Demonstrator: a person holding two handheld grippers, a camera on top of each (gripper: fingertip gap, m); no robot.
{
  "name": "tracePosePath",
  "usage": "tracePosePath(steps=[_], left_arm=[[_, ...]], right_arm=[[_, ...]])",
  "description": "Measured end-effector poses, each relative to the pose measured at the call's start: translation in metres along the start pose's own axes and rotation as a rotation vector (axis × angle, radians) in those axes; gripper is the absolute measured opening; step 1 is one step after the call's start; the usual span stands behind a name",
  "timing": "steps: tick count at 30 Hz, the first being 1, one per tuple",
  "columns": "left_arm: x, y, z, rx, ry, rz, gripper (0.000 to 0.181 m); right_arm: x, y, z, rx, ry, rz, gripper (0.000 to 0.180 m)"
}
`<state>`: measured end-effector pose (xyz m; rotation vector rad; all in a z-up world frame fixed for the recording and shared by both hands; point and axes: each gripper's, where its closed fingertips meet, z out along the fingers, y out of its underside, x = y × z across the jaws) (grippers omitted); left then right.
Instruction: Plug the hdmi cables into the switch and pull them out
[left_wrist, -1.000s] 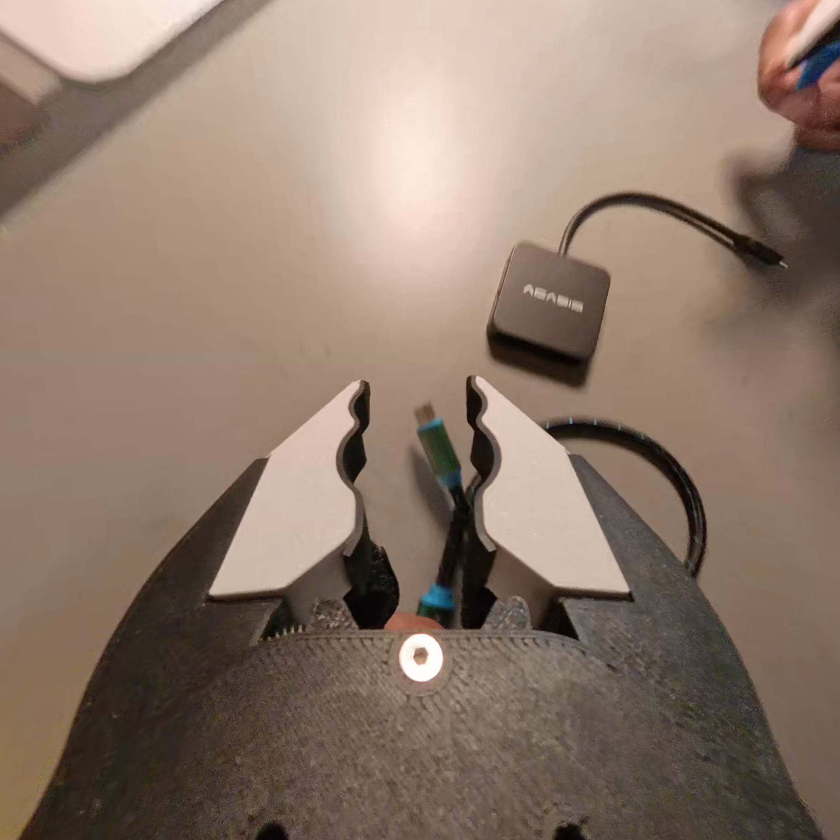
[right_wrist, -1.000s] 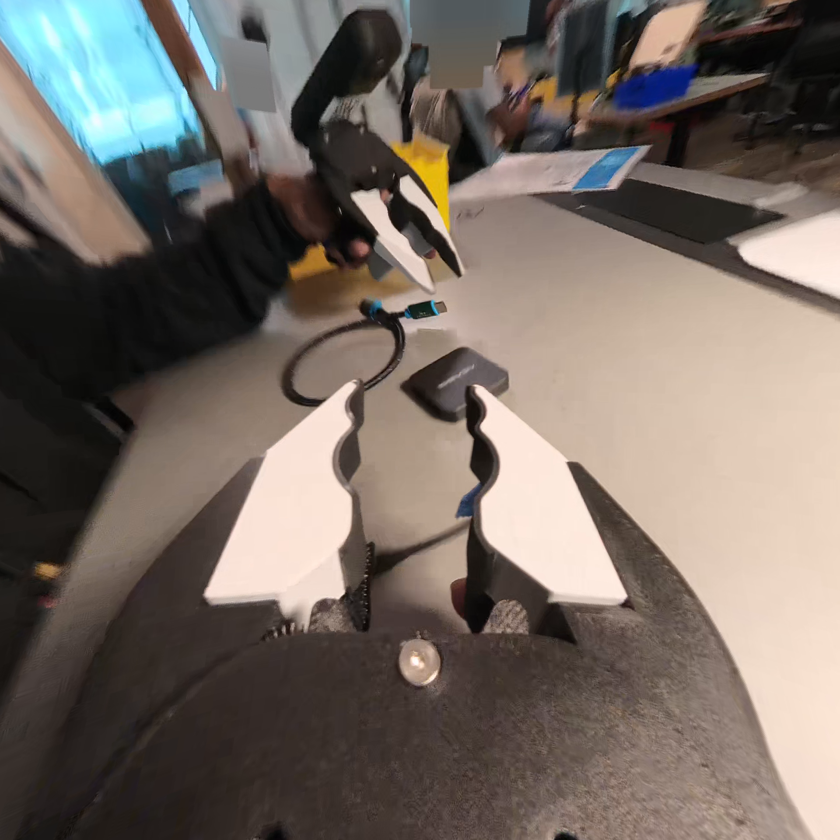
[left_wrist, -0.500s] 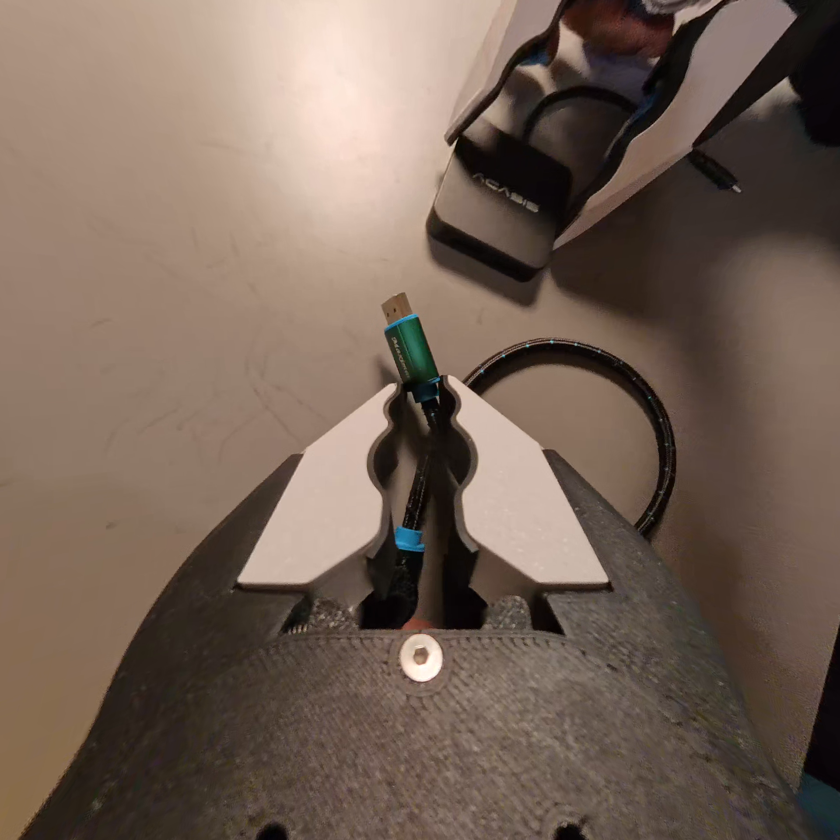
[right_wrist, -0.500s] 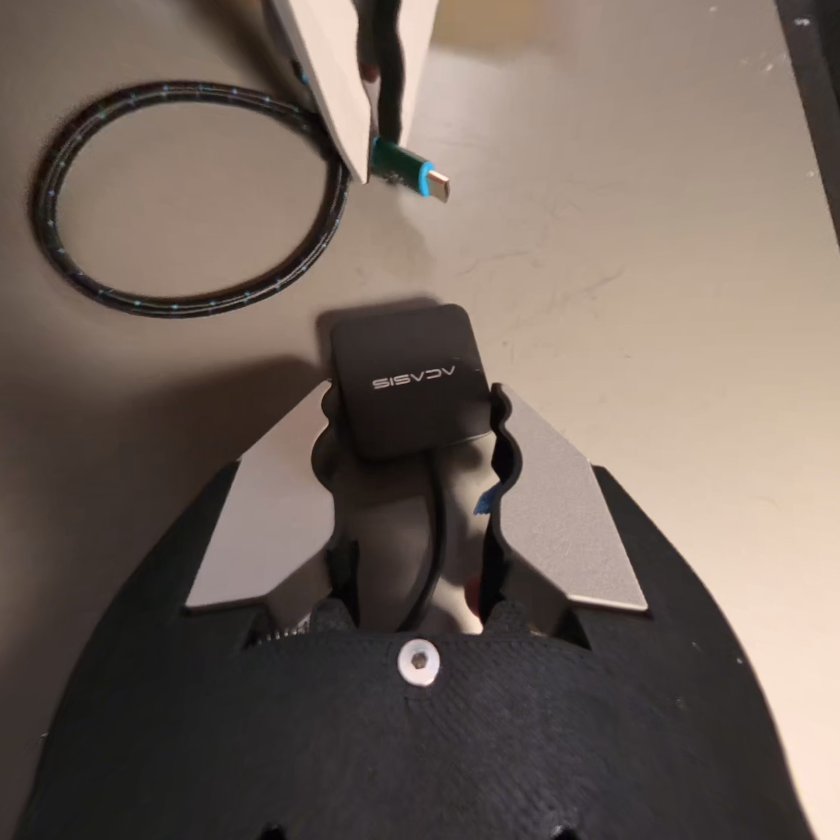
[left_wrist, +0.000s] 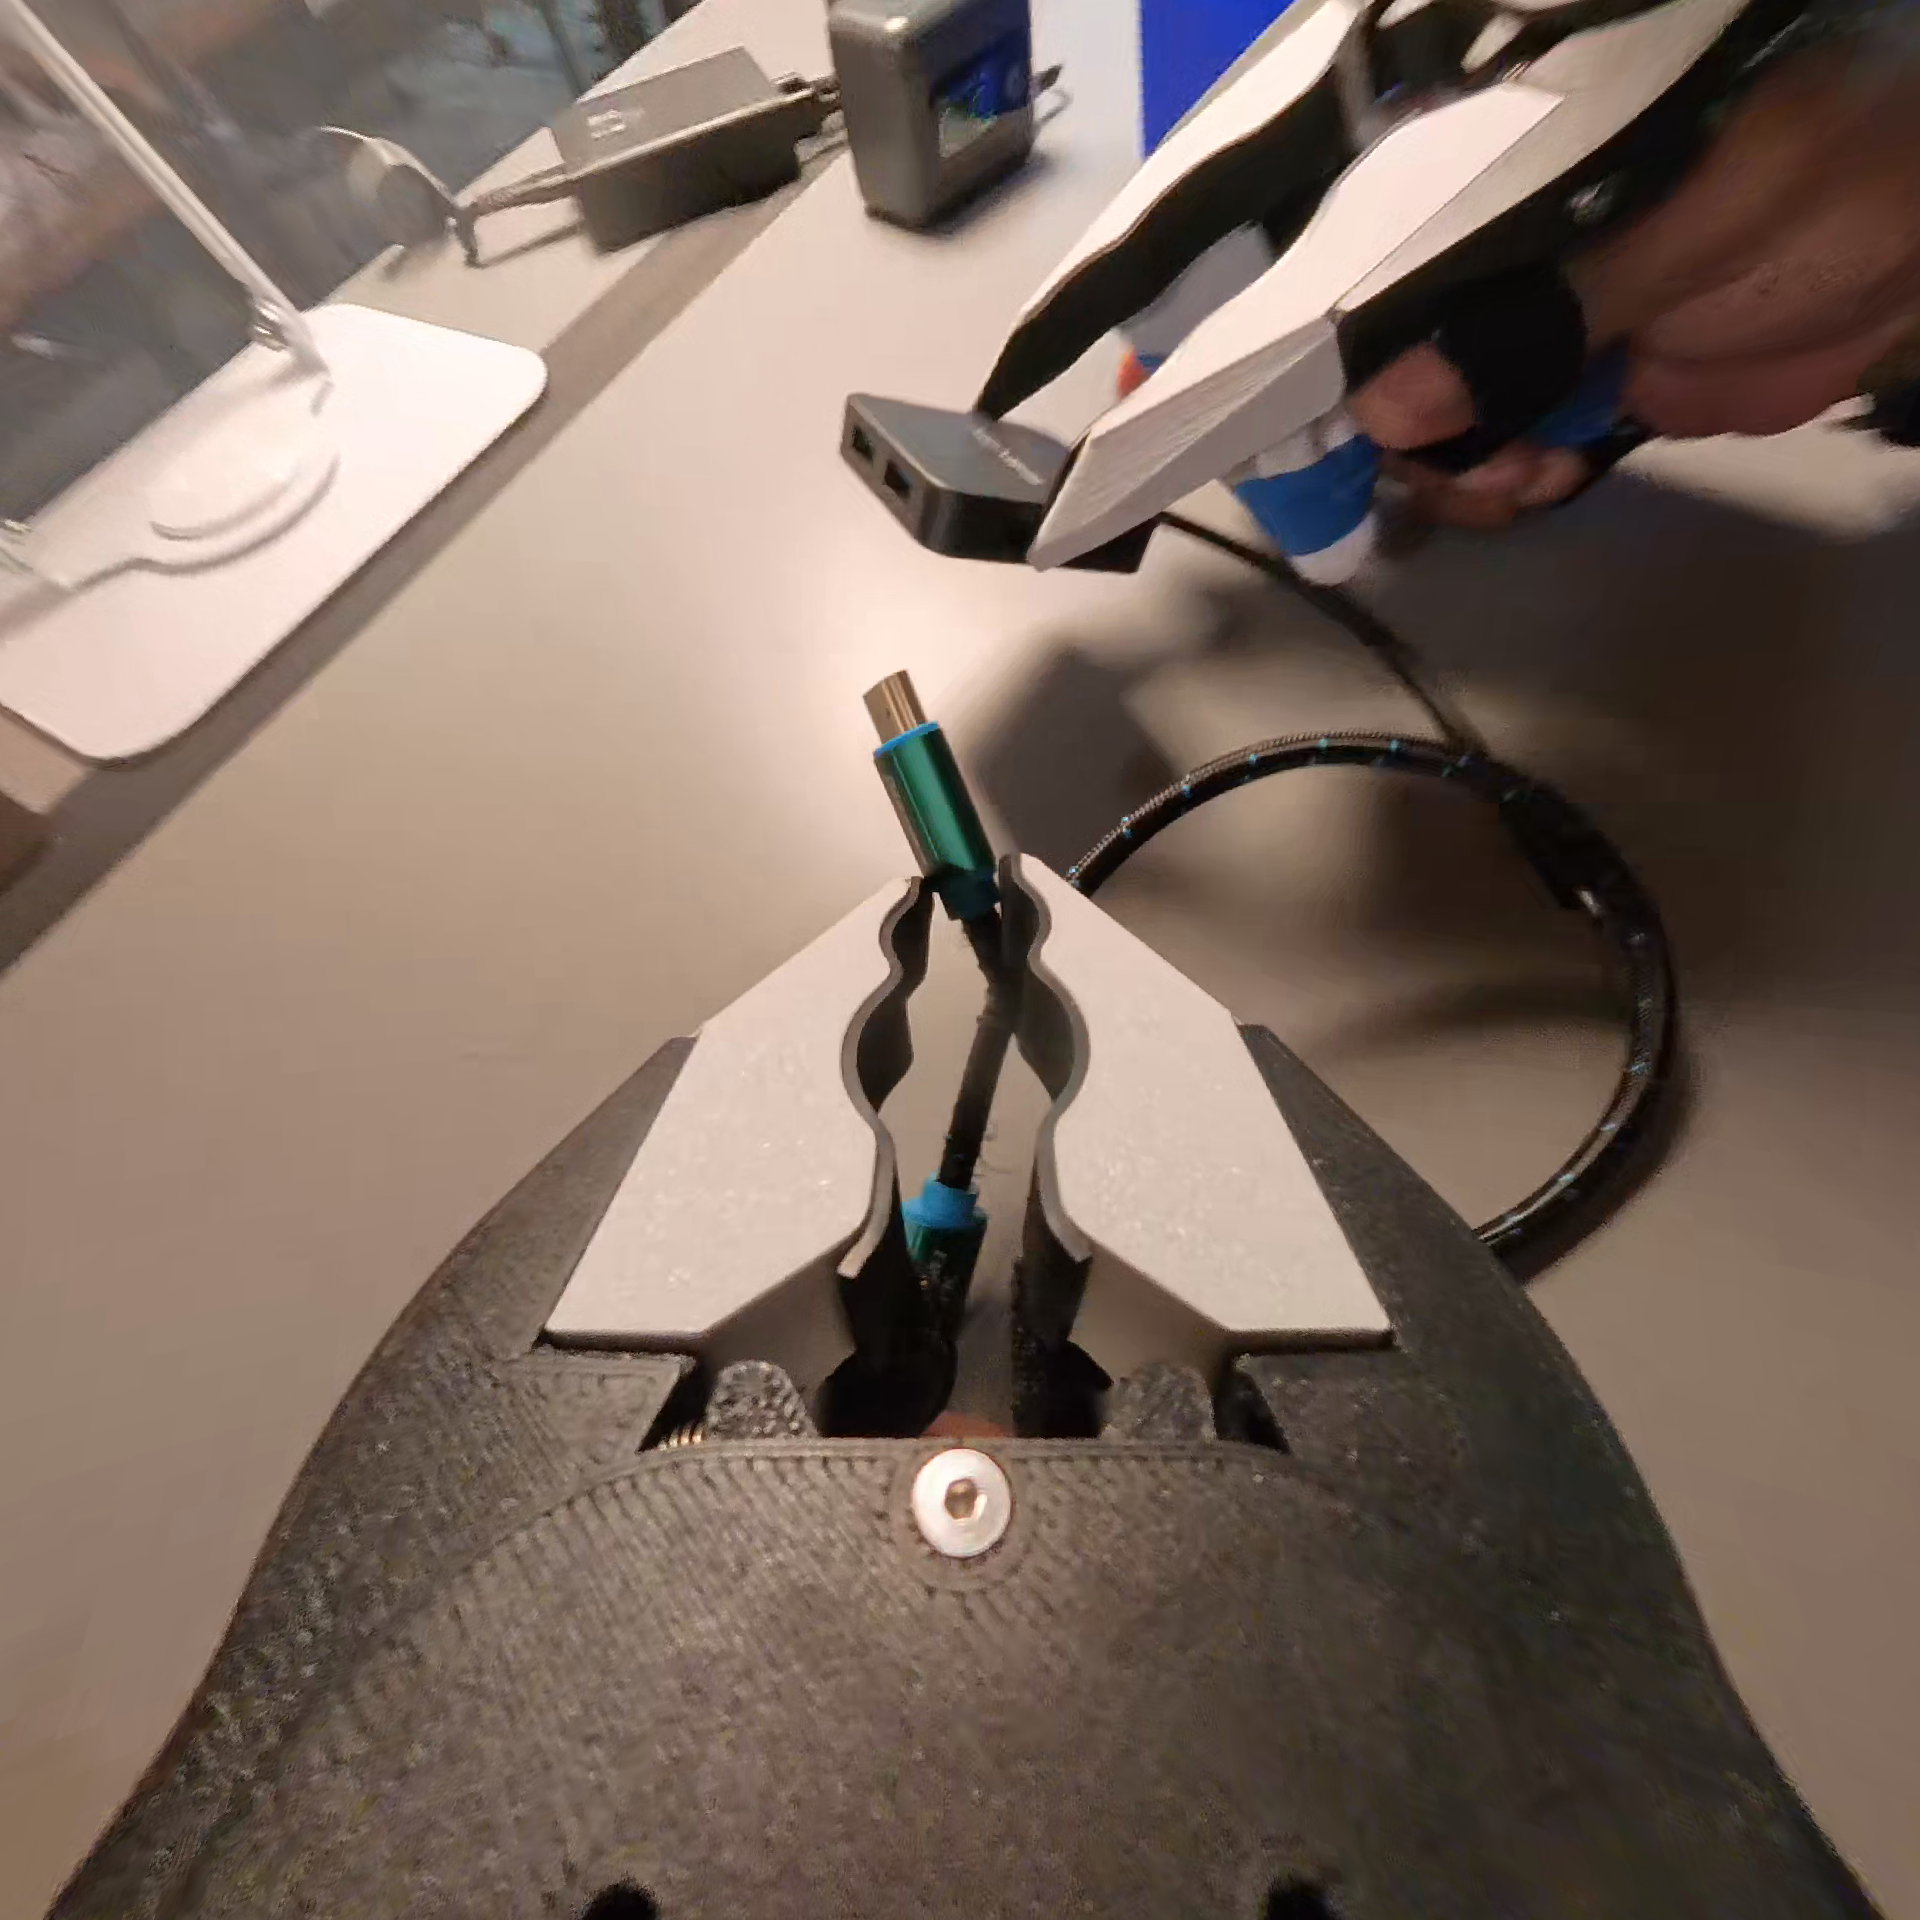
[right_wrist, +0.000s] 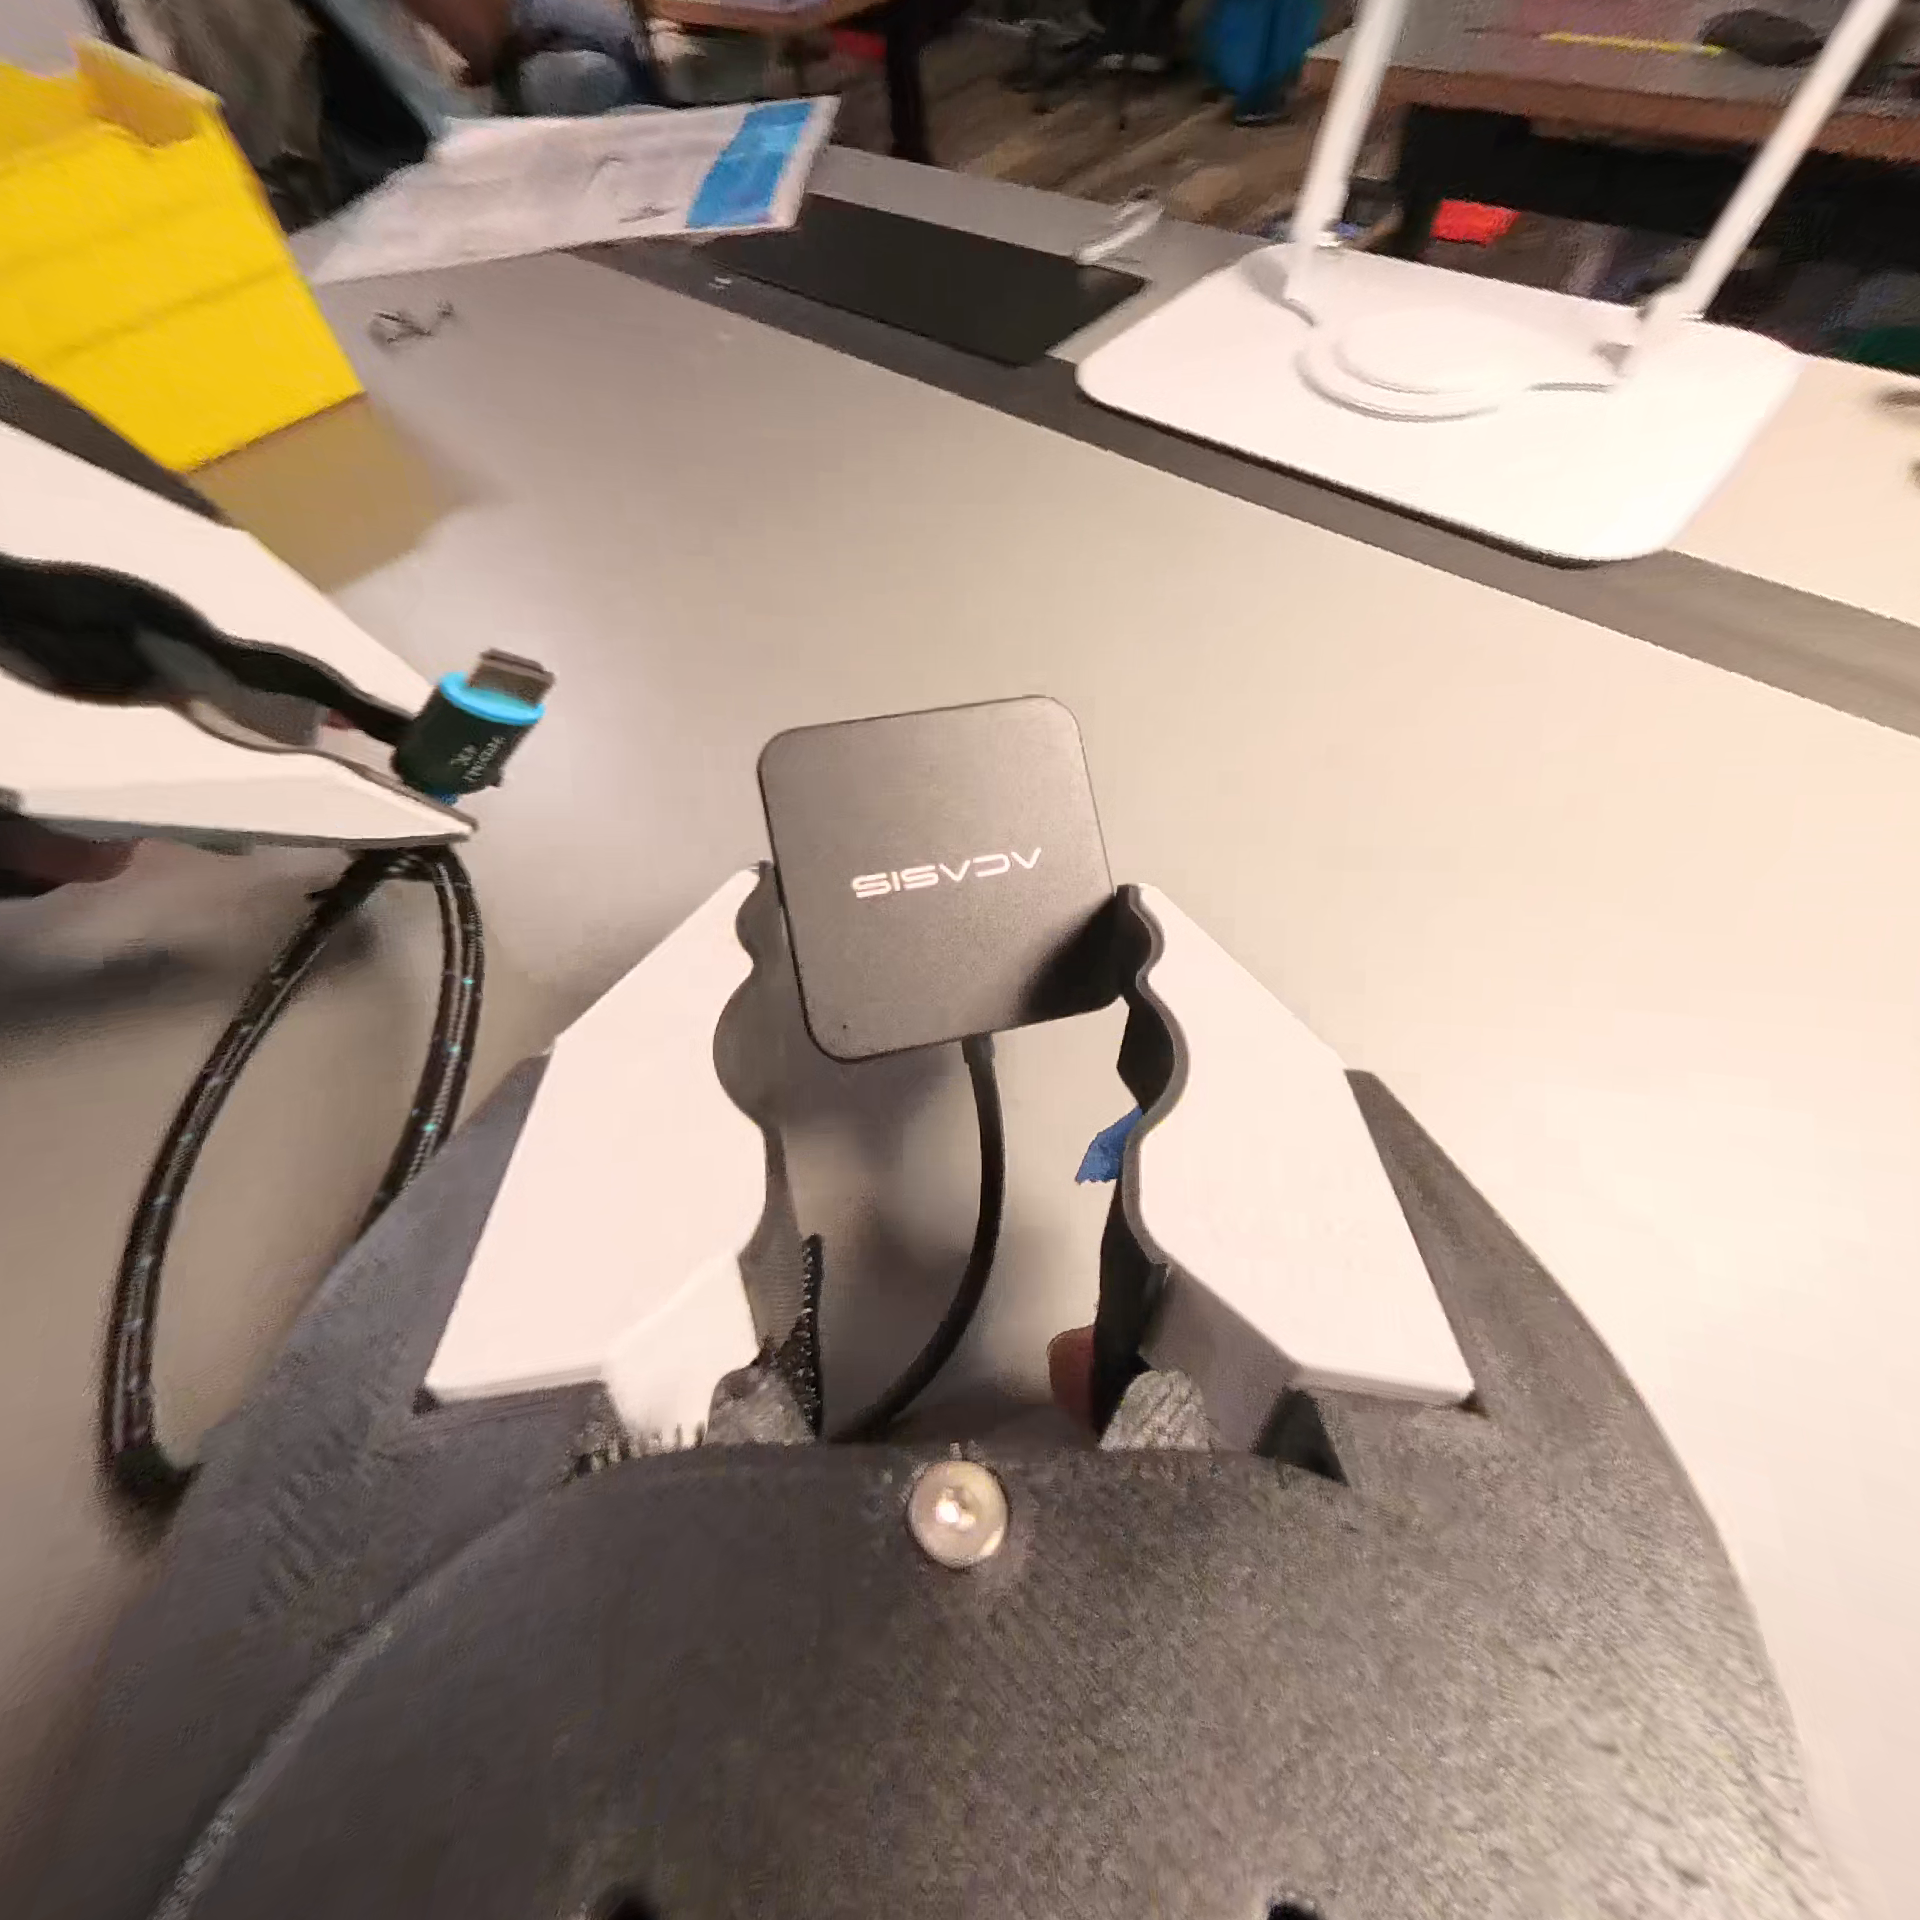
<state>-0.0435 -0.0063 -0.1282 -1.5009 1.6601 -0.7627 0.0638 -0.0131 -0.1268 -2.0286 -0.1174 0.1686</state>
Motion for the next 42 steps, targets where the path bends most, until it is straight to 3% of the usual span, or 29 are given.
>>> tracePosePath(steps=[7,13,23,28,32,36,42], left_arm=[[-0.029,0.010,0.054,-0.233,-0.318,0.280,0.012],[-0.020,0.007,0.066,-0.186,-0.325,0.345,0.011],[-0.011,0.012,0.037,-0.085,-0.283,0.411,0.011],[-0.014,0.001,0.030,-0.034,-0.314,0.466,0.011],[-0.011,0.002,0.033,-0.059,-0.330,0.529,0.011],[-0.008,-0.005,0.034,-0.047,-0.357,0.592,0.011],[0.001,-0.024,0.031,0.021,-0.411,0.663,0.011]], right_arm=[[0.035,0.019,0.004,-0.113,0.217,-0.152,0.067],[0.031,0.024,0.007,-0.144,0.185,-0.160,0.067],[0.027,0.021,0.008,-0.128,0.157,-0.160,0.067],[0.011,-0.004,-0.002,-0.017,0.092,-0.164,0.064],[-0.030,-0.022,-0.010,0.082,-0.157,-0.018,0.063],[-0.055,-0.018,-0.008,0.065,-0.311,0.115,0.062],[-0.061,-0.013,-0.005,0.028,-0.359,0.282,0.053]])
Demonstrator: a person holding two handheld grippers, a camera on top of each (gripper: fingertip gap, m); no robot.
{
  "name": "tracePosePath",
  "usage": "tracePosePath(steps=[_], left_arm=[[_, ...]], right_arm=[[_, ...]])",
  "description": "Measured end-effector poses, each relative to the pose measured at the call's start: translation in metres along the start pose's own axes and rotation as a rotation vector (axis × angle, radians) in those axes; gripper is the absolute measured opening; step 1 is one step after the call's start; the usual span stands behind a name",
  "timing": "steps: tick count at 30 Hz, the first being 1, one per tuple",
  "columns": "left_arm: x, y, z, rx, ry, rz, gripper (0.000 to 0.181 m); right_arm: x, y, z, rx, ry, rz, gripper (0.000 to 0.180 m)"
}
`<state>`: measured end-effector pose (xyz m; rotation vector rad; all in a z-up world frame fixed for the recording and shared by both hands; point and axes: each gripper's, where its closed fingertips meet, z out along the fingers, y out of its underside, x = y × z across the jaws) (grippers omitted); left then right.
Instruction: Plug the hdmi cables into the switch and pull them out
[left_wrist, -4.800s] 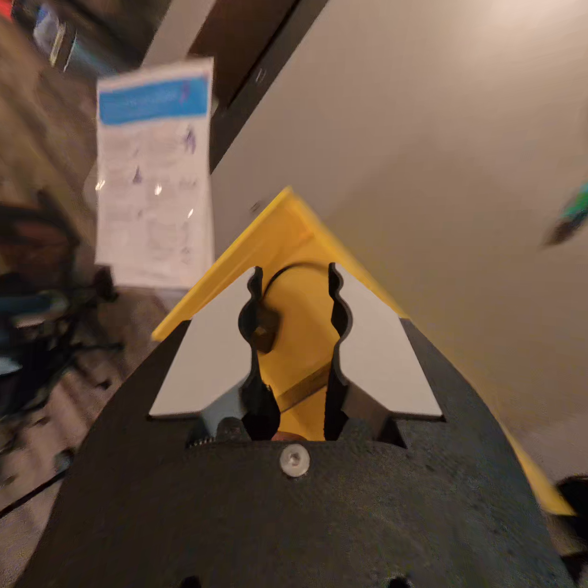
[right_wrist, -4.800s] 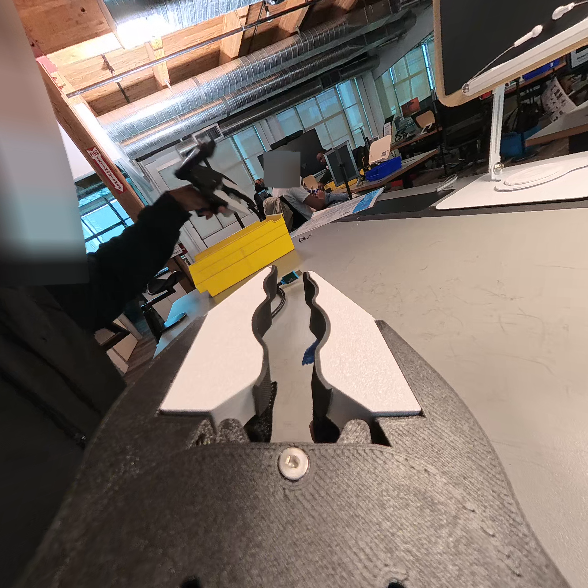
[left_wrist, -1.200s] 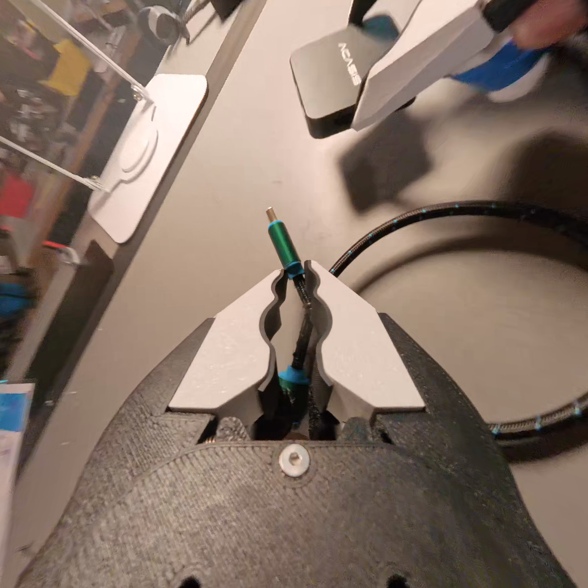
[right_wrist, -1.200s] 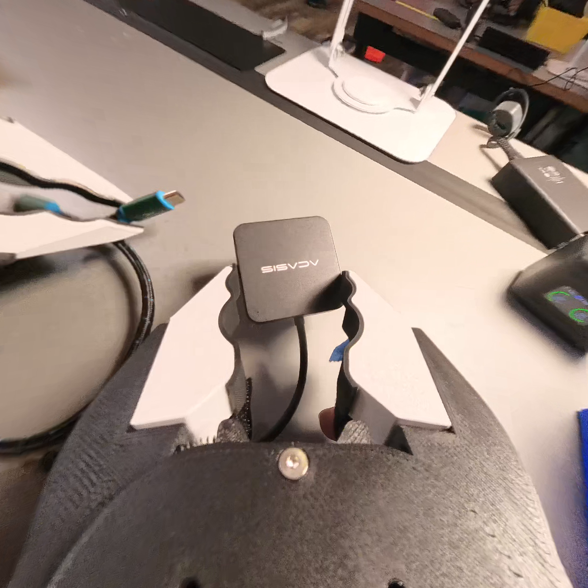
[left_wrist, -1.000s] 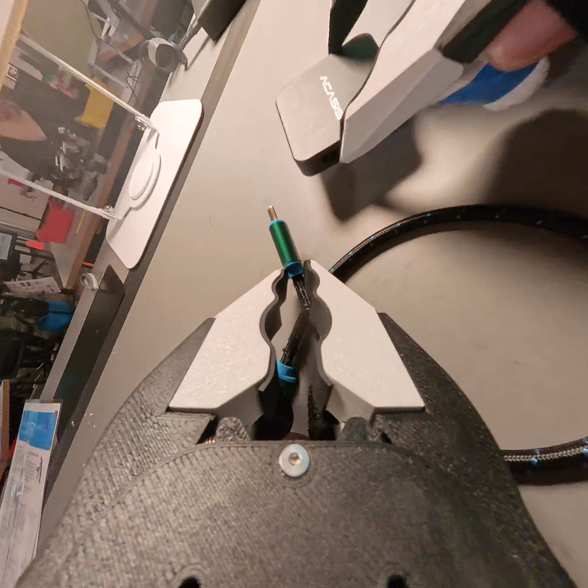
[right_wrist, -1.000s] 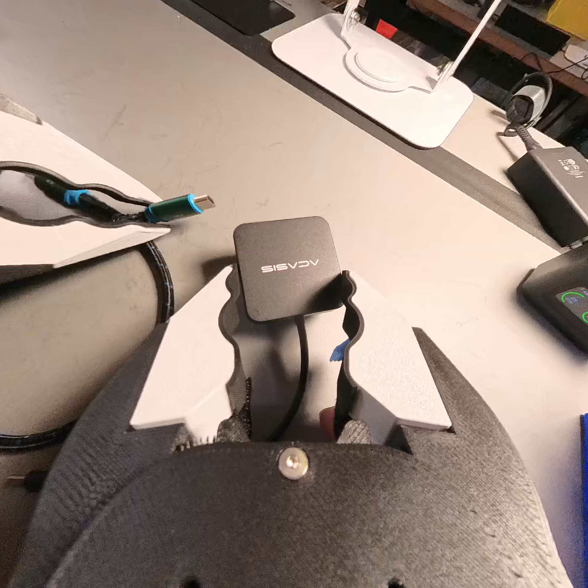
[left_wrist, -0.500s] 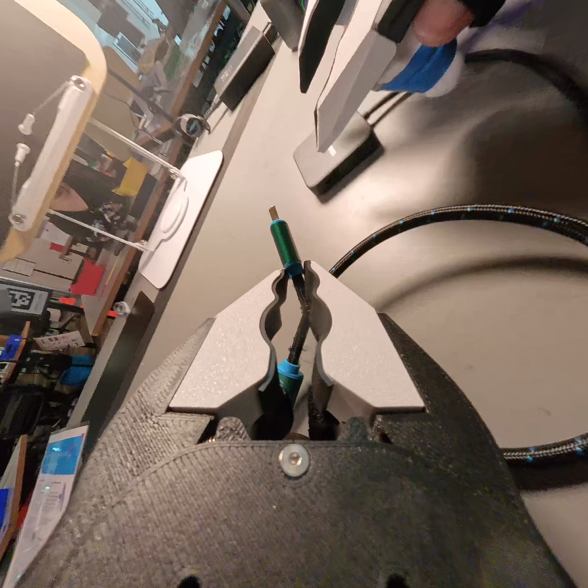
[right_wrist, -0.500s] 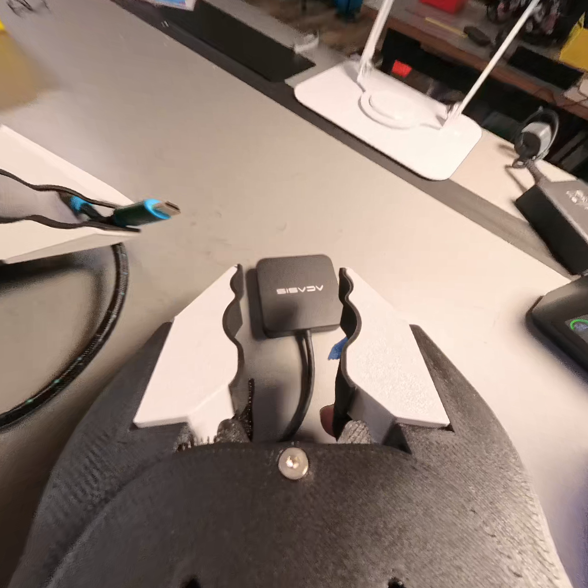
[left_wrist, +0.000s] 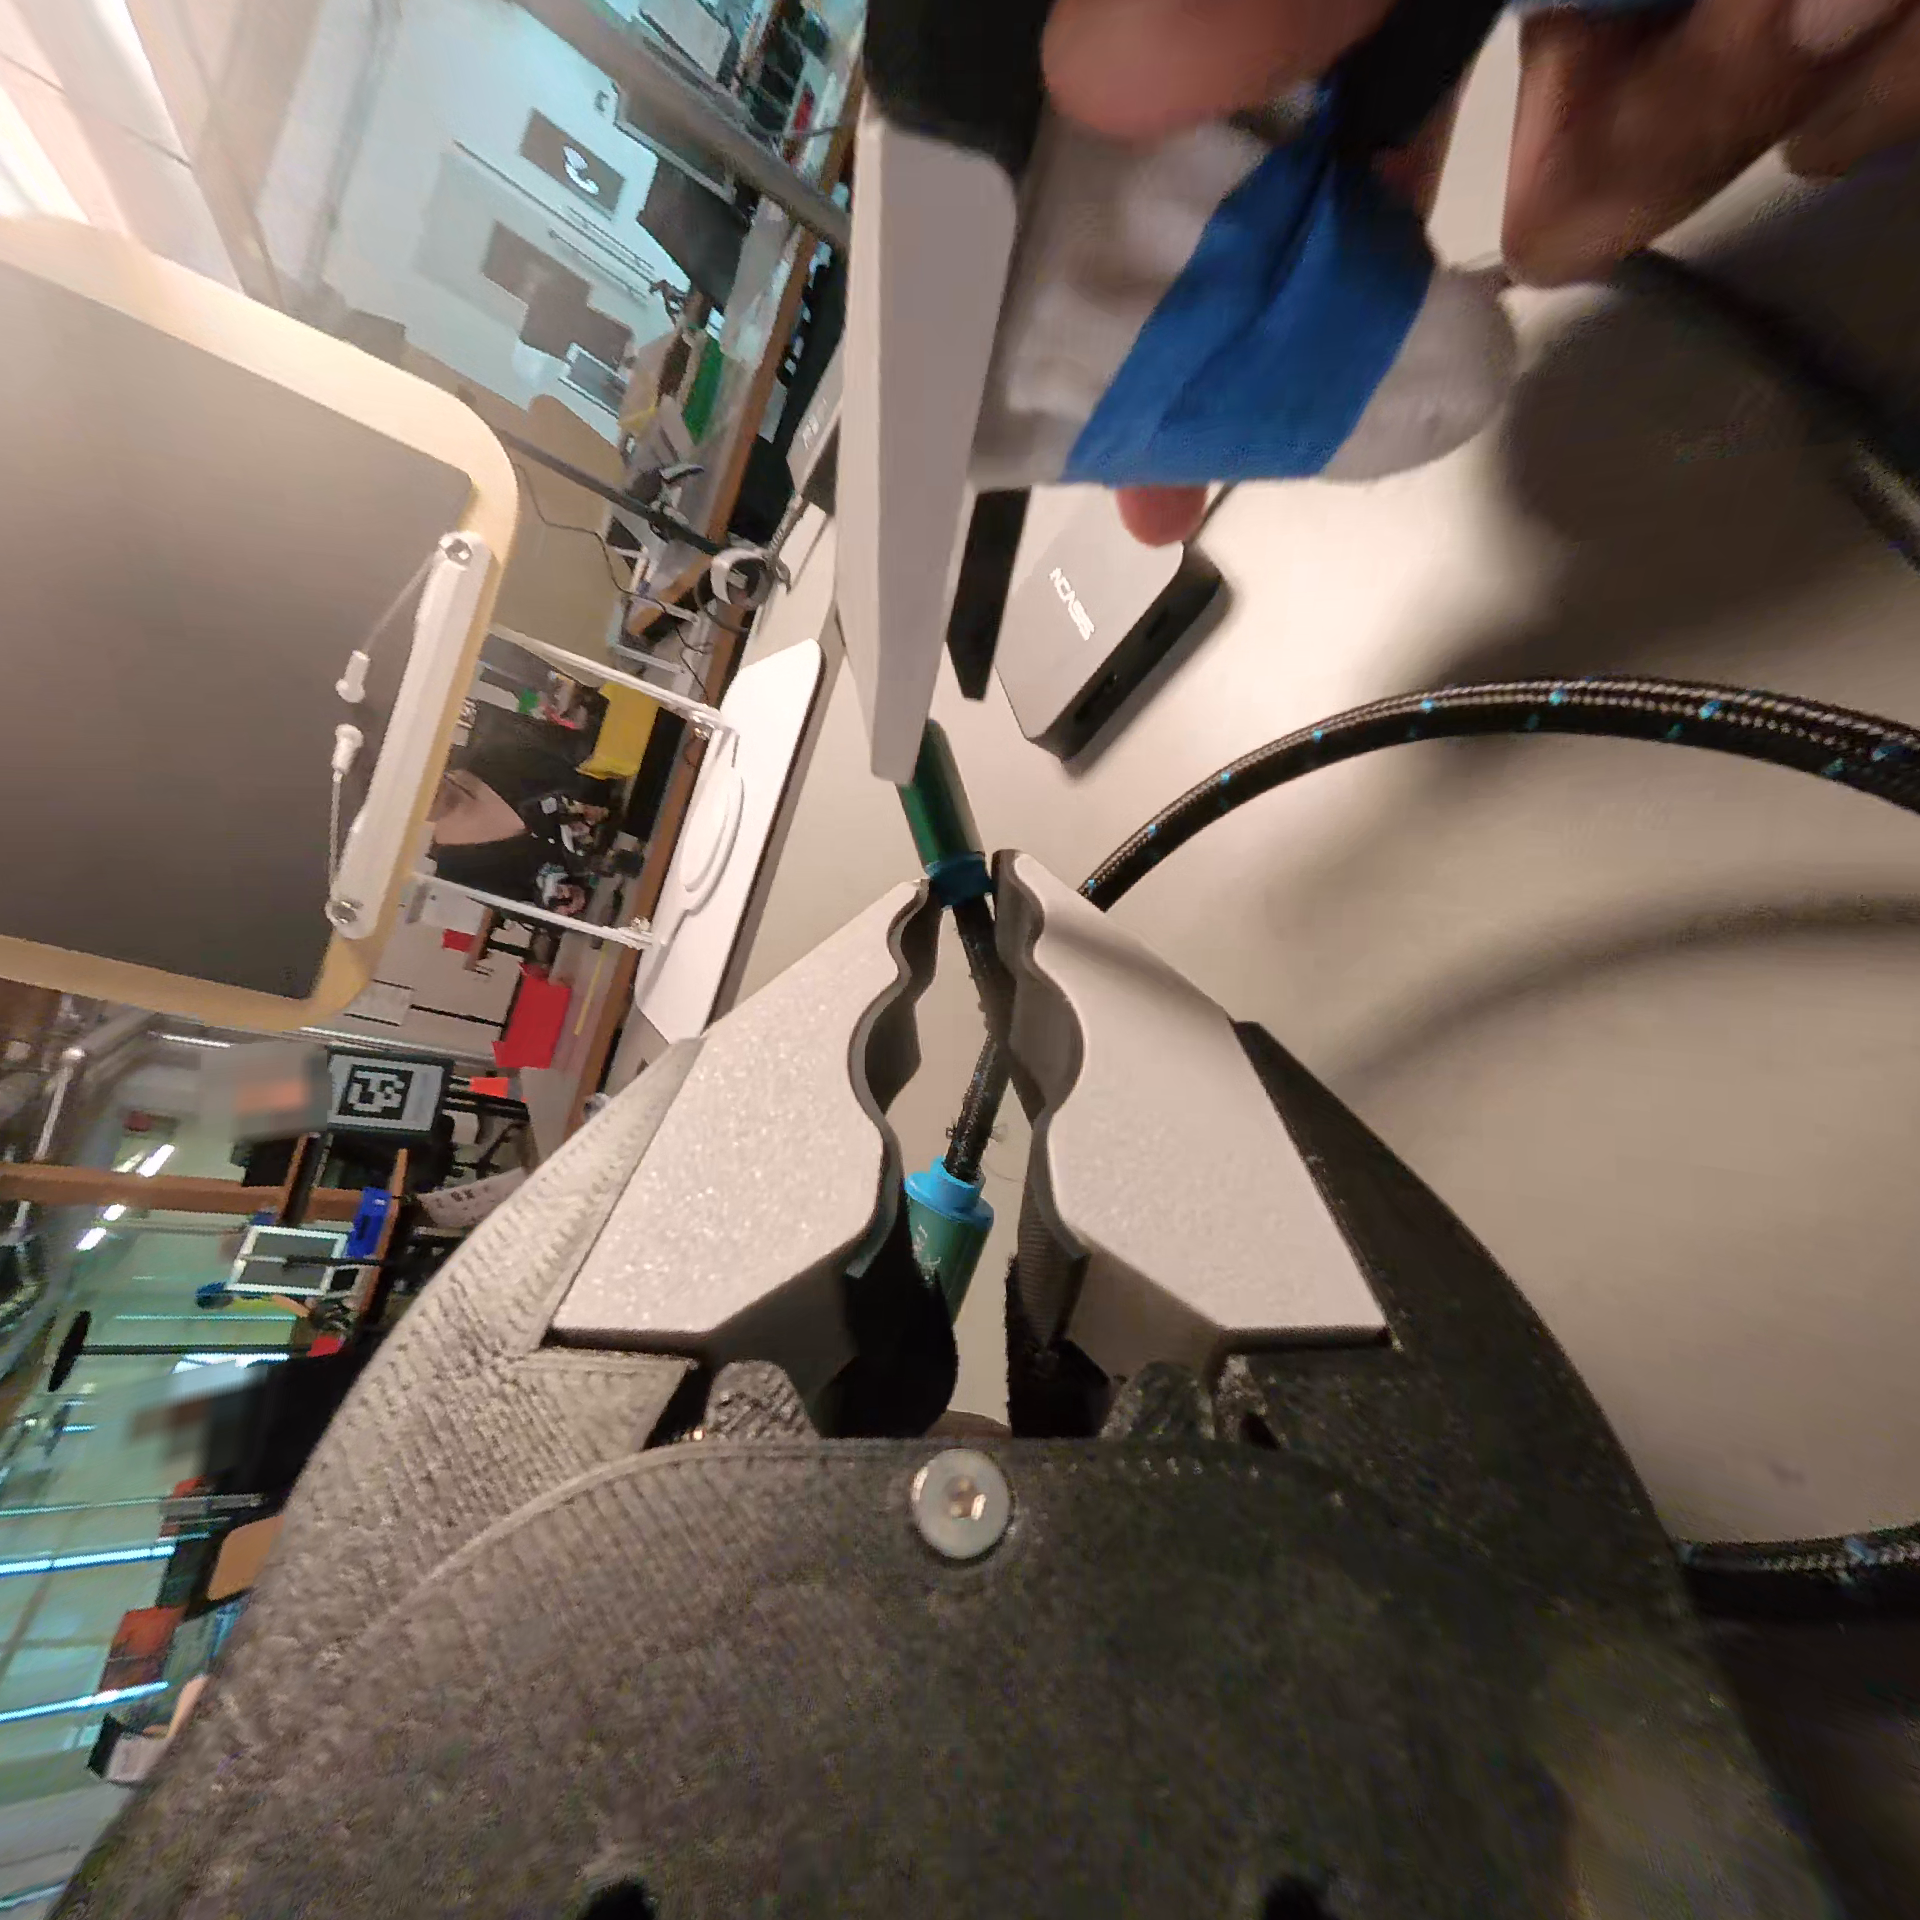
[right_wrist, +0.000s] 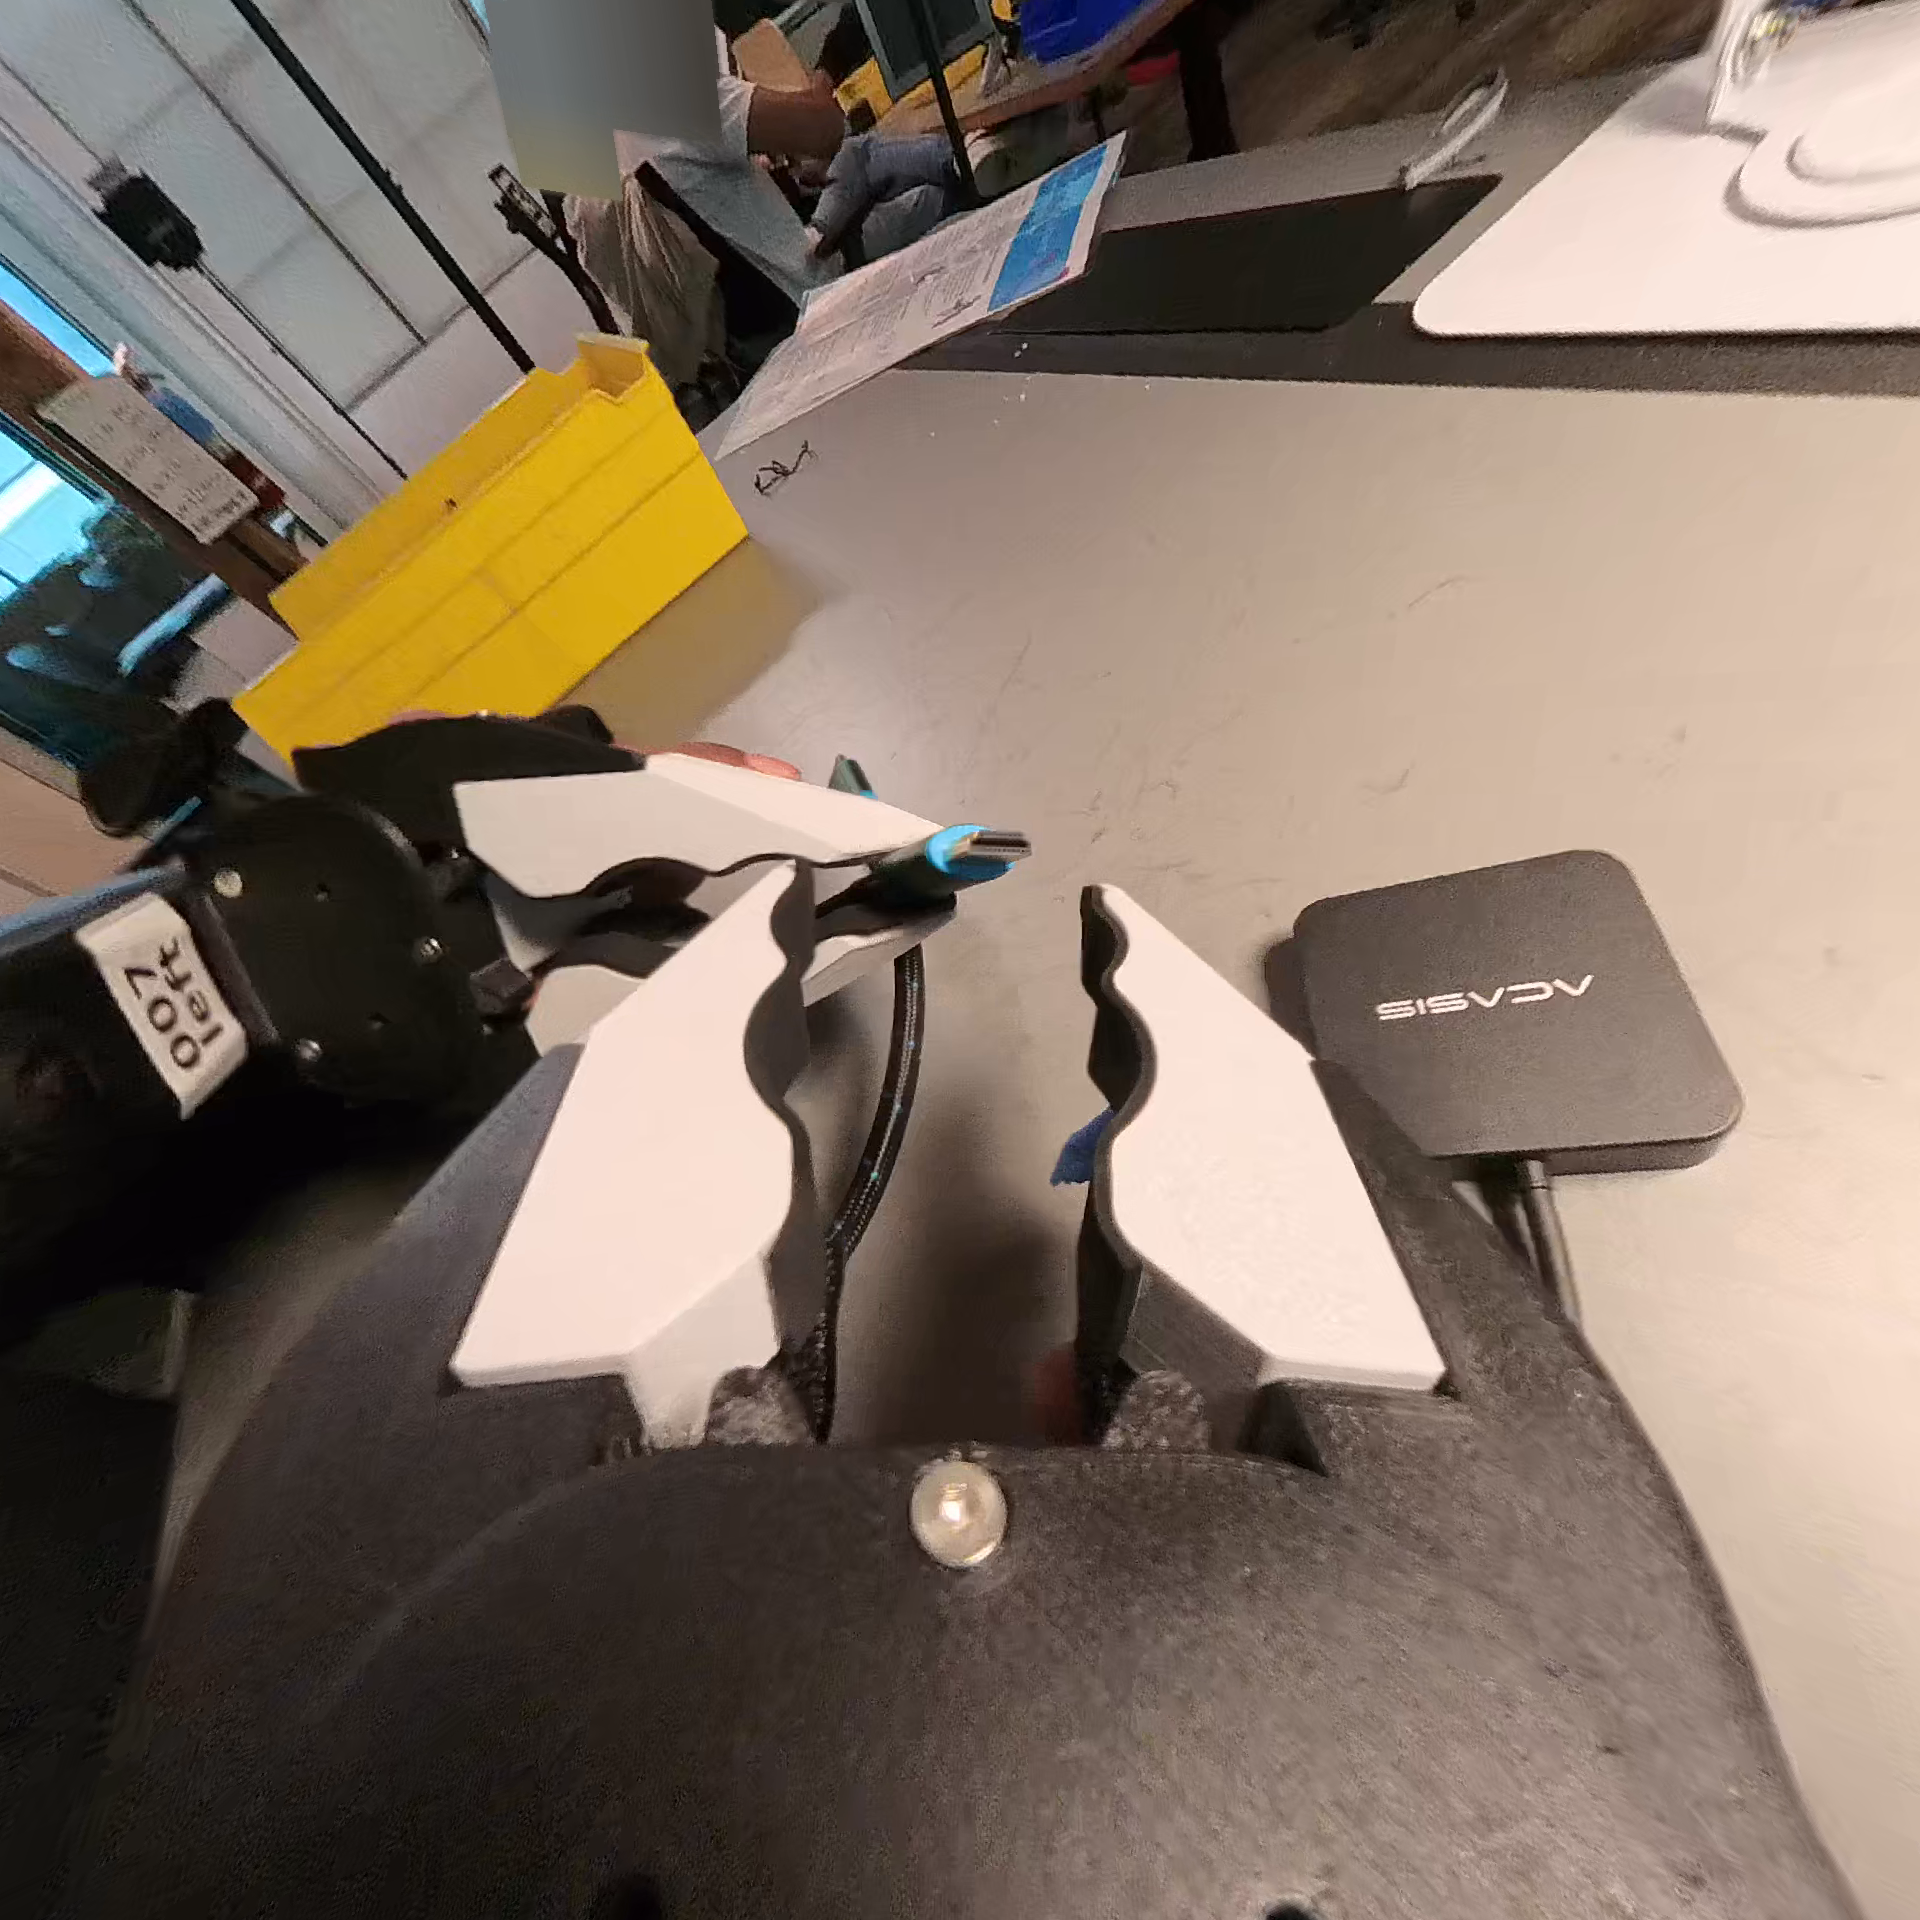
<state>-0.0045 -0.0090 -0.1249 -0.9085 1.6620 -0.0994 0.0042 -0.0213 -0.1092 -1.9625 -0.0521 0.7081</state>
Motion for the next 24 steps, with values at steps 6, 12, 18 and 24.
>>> tracePosePath(steps=[6,12,18,24], left_arm=[[-0.003,-0.017,-0.005,0.047,-0.051,0.054,0.011],[0.004,-0.028,-0.013,0.152,0.070,-0.102,0.018],[-0.008,-0.030,-0.044,0.294,0.517,-0.660,0.042],[-0.003,-0.052,-0.068,0.458,0.835,-0.959,0.039]], right_arm=[[-0.006,-0.004,0.000,0.055,-0.066,0.131,0.030],[-0.017,-0.012,-0.005,0.098,-0.141,0.072,0.021],[-0.042,-0.021,-0.018,0.134,-0.313,-0.028,0.021],[-0.079,-0.021,-0.028,0.195,-0.510,-0.131,0.021]])
